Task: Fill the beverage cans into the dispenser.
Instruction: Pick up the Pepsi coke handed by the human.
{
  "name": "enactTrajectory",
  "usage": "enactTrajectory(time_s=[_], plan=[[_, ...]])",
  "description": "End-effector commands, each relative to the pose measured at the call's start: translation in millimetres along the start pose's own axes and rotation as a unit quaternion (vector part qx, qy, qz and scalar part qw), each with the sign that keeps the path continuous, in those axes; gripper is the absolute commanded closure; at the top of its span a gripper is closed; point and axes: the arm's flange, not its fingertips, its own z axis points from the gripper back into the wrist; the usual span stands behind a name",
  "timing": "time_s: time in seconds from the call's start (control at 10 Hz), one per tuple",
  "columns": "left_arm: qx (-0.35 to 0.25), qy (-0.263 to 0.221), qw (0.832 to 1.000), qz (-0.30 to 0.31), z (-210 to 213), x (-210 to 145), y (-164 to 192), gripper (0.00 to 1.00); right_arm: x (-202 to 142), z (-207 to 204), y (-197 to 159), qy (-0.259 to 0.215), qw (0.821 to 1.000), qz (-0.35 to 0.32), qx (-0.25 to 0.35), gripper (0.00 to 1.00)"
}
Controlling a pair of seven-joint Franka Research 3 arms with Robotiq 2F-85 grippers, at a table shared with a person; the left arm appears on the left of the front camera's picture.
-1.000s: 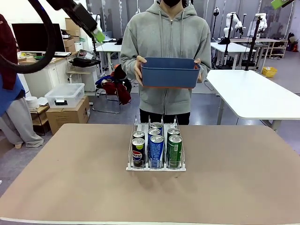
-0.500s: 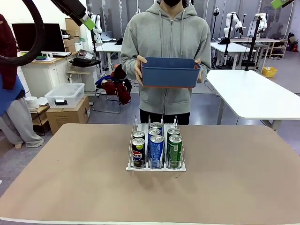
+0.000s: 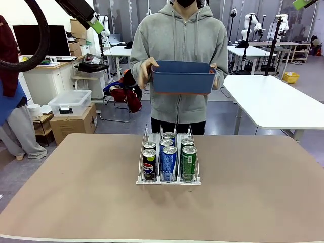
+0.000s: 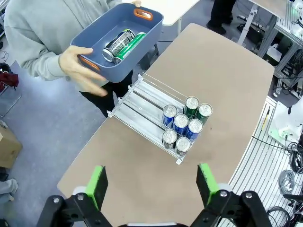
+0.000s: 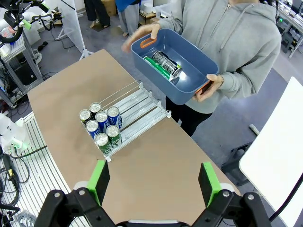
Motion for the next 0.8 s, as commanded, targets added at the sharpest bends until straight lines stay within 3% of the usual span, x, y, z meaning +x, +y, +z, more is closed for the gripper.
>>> enactTrajectory(time_s=[0.0, 0.7], plan=[[-0.002, -0.001, 1.0, -0.002, 0.2, -0.3, 0.3, 0.0, -1.8, -0.5, 1.2, 0.0, 1.0, 0.0, 0.002, 0.0], [-0.002, -0.001, 1.0, -0.002, 0.2, -0.3, 0.3, 0.0, -1.8, -0.5, 1.2, 0.0, 1.0, 0.0, 0.002, 0.0]])
